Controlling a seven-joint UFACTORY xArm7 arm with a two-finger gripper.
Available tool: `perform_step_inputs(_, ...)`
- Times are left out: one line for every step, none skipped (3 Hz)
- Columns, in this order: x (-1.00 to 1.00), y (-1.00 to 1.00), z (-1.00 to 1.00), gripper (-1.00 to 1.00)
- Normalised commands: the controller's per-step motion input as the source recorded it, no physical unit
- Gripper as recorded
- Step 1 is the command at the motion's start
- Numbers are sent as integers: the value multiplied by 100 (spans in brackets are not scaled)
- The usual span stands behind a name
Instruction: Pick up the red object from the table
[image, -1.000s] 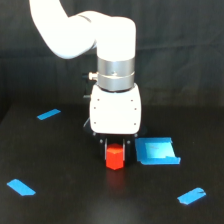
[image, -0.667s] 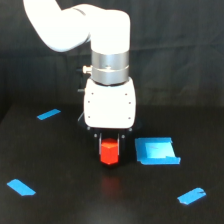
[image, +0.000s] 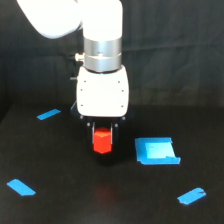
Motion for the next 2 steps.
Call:
perform_step_inputs(-10, -5, 97, -100)
perform_step_inputs(-20, -12, 96, -98)
